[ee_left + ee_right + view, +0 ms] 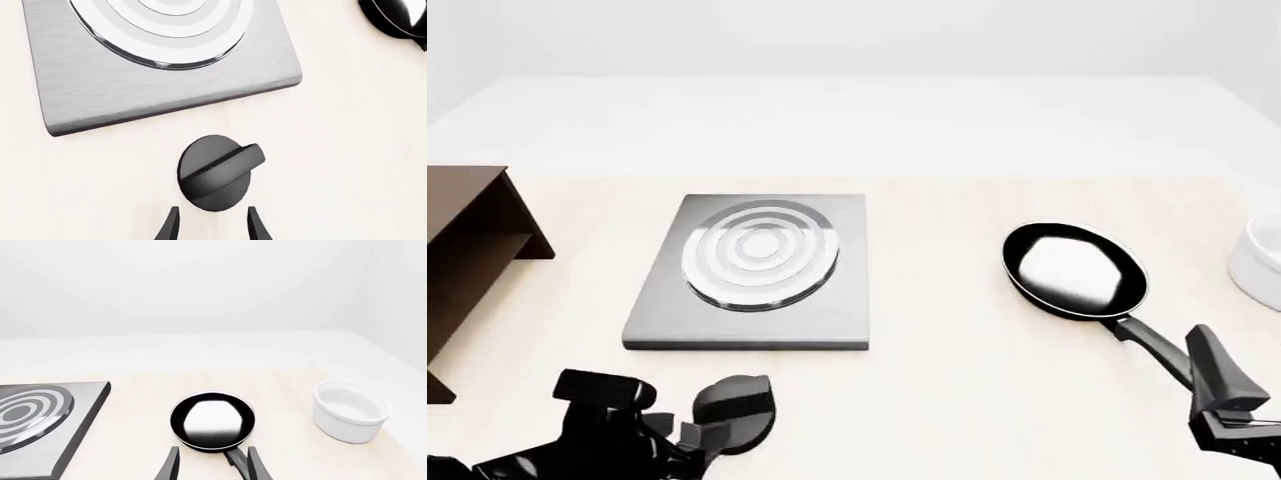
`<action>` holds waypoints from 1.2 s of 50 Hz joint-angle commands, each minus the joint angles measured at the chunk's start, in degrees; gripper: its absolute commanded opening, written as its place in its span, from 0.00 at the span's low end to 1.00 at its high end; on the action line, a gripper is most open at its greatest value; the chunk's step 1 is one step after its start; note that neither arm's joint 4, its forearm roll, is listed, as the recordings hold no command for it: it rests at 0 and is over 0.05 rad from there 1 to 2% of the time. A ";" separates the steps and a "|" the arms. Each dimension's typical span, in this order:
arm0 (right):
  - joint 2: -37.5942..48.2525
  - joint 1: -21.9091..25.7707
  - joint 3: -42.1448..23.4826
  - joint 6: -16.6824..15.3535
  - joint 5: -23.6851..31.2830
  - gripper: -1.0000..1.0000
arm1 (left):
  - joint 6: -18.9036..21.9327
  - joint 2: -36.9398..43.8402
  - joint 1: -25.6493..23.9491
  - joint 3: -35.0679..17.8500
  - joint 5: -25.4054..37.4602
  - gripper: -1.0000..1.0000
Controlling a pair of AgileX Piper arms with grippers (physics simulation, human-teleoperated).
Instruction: Turn on the stove and put the frying pan on it.
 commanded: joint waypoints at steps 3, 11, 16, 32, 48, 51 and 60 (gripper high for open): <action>0.20 0.32 0.00 0.09 0.22 1.00 | 2.12 -19.98 -1.45 -1.14 19.56 1.00; 0.11 0.01 -0.03 0.91 0.60 1.00 | 25.74 -64.09 17.43 -22.47 50.51 1.00; -3.57 -0.85 -1.82 1.89 5.40 1.00 | 22.91 -66.17 26.19 -21.85 40.49 1.00; 5.29 8.09 -35.25 -0.88 30.75 1.00 | 27.01 -66.17 35.13 0.73 16.38 1.00; 32.24 5.56 -42.49 -15.95 28.12 1.00 | 28.66 -66.15 33.00 0.17 16.16 1.00; 35.01 4.81 -39.80 -17.10 24.38 1.00 | 28.67 -66.15 32.97 0.20 16.09 1.00; 43.39 0.77 -31.58 -20.56 13.32 1.00 | 26.79 -66.15 33.10 -0.19 16.49 1.00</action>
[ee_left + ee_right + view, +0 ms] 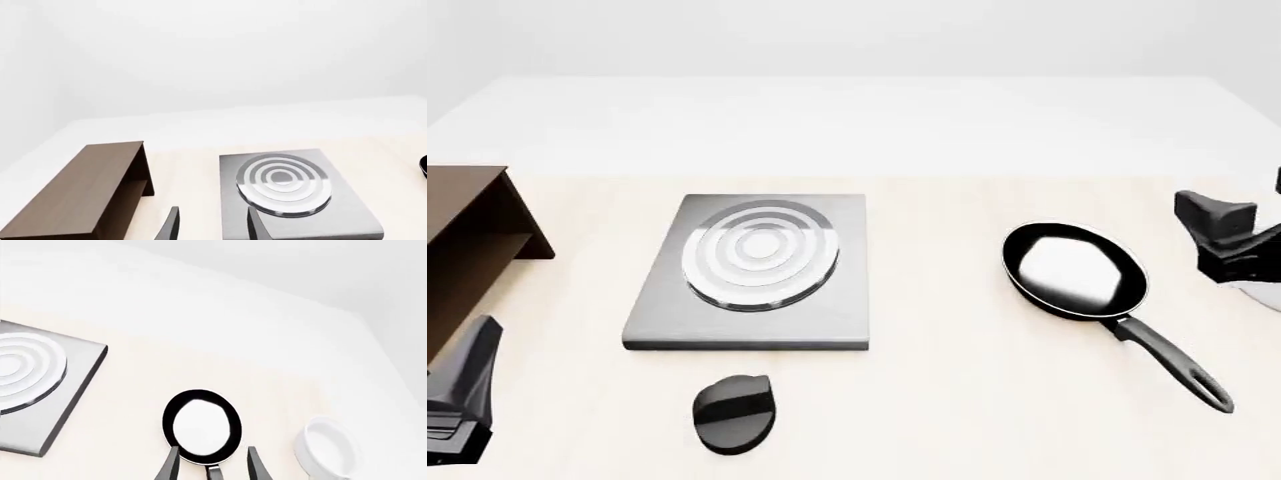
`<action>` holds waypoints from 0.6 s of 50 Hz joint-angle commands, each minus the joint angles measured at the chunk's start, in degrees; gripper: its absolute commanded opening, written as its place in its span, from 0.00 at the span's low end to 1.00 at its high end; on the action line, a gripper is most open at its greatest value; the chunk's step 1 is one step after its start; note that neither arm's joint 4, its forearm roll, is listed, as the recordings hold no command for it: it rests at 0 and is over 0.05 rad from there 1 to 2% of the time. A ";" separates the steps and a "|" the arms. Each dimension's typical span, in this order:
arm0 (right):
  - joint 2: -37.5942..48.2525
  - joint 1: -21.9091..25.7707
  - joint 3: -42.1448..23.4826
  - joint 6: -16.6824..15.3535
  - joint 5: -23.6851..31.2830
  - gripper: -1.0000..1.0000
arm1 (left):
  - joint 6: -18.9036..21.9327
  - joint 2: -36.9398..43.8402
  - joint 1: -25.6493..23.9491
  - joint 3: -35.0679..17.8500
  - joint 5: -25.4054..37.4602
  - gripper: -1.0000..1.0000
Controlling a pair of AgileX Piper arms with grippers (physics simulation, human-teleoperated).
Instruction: Turn on the stove and put the frying pan on it.
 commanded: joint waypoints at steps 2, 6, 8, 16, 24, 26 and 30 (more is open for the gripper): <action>11.97 -4.40 7.21 -5.13 -11.07 1.00 | -0.42 -0.29 -0.04 0.25 -0.27 1.00; 13.12 -5.52 8.73 -5.17 -13.06 1.00 | -0.53 -0.29 -0.02 0.18 -0.17 1.00; 13.72 -5.72 9.67 -5.26 -14.27 1.00 | -0.41 -0.29 0.00 0.20 -0.16 1.00; 17.25 -6.78 11.29 -5.57 -18.18 1.00 | -0.35 -0.29 0.02 0.25 -0.15 1.00; 22.40 -7.66 15.24 -6.28 -25.04 1.00 | -0.34 -0.29 0.11 0.30 -0.10 1.00; 23.02 -7.80 15.91 -6.58 -25.97 1.00 | -0.42 -0.29 0.17 0.28 -0.08 1.00; 24.43 -8.03 16.47 -6.78 -27.47 1.00 | -0.87 -0.29 0.34 0.18 0.03 1.00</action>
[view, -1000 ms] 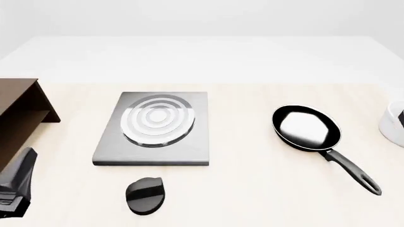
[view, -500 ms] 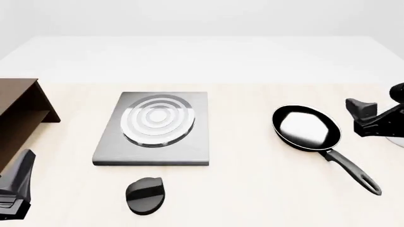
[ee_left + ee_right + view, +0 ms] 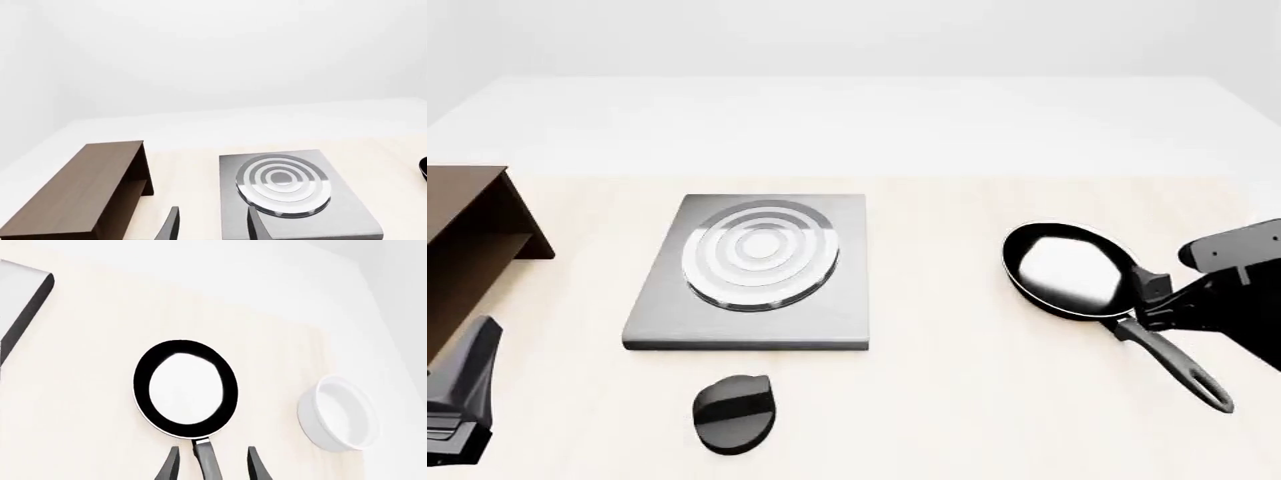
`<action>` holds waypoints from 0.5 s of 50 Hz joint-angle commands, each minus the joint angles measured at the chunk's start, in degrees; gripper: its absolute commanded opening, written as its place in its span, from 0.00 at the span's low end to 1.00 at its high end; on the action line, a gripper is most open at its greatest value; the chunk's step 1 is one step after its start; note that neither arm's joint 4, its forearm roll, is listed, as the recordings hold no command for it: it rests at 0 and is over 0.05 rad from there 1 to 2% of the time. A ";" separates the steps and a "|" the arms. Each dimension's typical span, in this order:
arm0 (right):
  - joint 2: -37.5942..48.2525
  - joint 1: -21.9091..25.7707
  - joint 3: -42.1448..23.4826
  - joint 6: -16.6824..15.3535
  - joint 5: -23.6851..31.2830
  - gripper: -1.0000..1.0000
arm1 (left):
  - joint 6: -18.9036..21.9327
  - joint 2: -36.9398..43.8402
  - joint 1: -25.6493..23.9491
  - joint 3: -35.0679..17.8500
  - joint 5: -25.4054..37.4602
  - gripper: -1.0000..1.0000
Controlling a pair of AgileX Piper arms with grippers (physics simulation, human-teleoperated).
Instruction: Turn on the stove and put the frying pan on it.
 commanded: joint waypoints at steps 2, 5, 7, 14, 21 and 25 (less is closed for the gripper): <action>5.51 -1.42 3.77 -1.39 -6.91 1.00 | -0.42 -0.01 0.20 -0.05 0.07 1.00; 6.30 -1.57 4.25 -1.57 -7.89 1.00 | -0.37 -0.01 0.19 -0.08 0.06 1.00; 7.02 -1.77 4.61 -1.61 -8.81 1.00 | -0.50 -0.01 0.19 -0.16 0.11 1.00; 9.78 -2.75 4.94 -1.99 -11.32 1.00 | -0.42 -0.02 0.13 -0.25 0.21 1.00; 14.85 -4.09 5.86 -3.11 -16.23 1.00 | -0.61 -0.01 0.12 -0.28 0.29 1.00; 17.45 -4.54 6.31 -3.22 -18.70 1.00 | -0.73 -0.01 0.17 -0.24 0.42 1.00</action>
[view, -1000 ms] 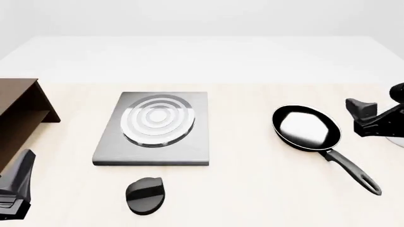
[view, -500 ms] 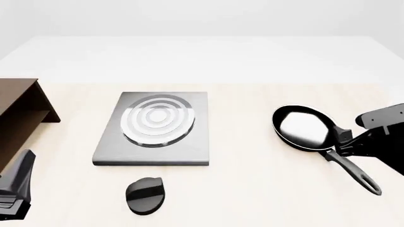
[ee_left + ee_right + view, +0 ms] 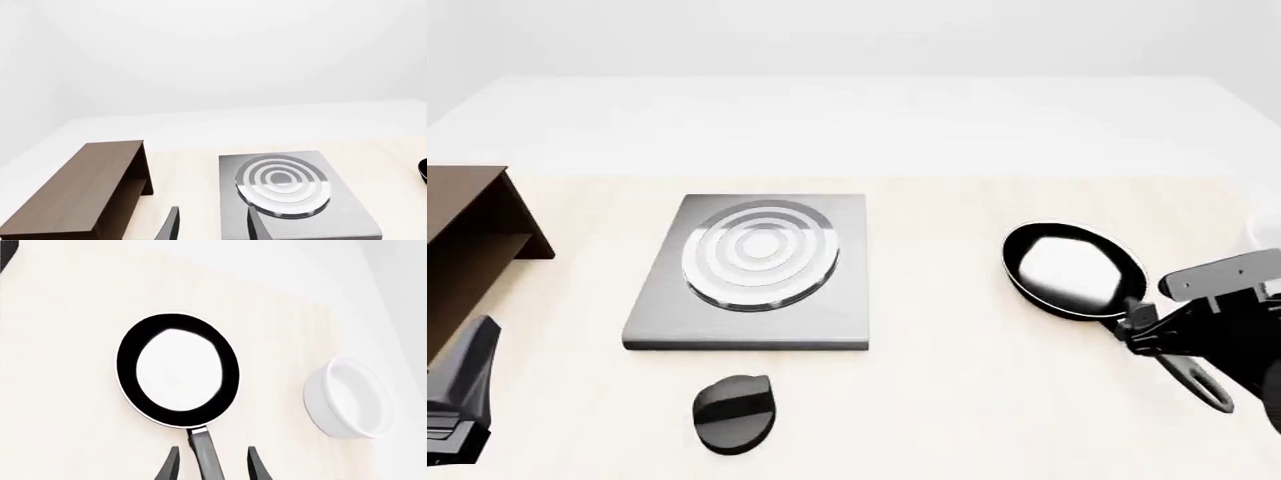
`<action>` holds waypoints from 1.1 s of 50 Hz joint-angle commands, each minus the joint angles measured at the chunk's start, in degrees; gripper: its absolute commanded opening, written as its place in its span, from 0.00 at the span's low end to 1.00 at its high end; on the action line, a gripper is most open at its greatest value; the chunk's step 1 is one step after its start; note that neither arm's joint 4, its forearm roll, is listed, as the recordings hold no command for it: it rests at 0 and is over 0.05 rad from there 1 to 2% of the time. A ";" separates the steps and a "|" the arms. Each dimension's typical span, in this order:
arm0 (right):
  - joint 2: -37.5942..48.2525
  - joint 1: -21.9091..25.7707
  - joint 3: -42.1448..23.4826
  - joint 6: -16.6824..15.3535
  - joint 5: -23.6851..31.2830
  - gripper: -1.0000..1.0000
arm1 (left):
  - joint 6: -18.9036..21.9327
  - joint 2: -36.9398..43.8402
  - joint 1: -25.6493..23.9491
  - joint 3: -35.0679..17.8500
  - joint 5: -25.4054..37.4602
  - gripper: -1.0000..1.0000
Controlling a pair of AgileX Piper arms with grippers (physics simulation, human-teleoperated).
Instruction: Turn on the stove and put the frying pan on it.
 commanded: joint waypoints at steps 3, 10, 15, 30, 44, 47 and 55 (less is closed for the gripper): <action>7.50 -1.80 1.94 -1.43 -7.67 1.00 | -0.24 0.00 0.10 0.05 0.16 1.00; 12.35 -1.86 3.78 -1.85 -12.75 1.00 | -0.43 0.00 0.13 0.00 0.22 1.00; 20.63 -3.89 5.42 -2.92 -20.43 1.00 | -0.99 0.00 0.56 0.05 -0.06 1.00; 20.72 -3.68 4.93 -2.78 -20.08 1.00 | -1.35 0.00 0.86 -0.13 0.11 1.00; 22.20 -5.22 5.46 -4.08 -22.33 1.00 | -1.27 0.00 0.76 -0.25 0.15 1.00; 22.11 -5.42 5.59 -4.27 -22.48 1.00 | -1.27 0.00 0.78 -0.28 0.17 1.00; 24.45 -5.64 5.95 -4.29 -24.62 1.00 | -1.29 0.00 0.84 -0.30 0.18 1.00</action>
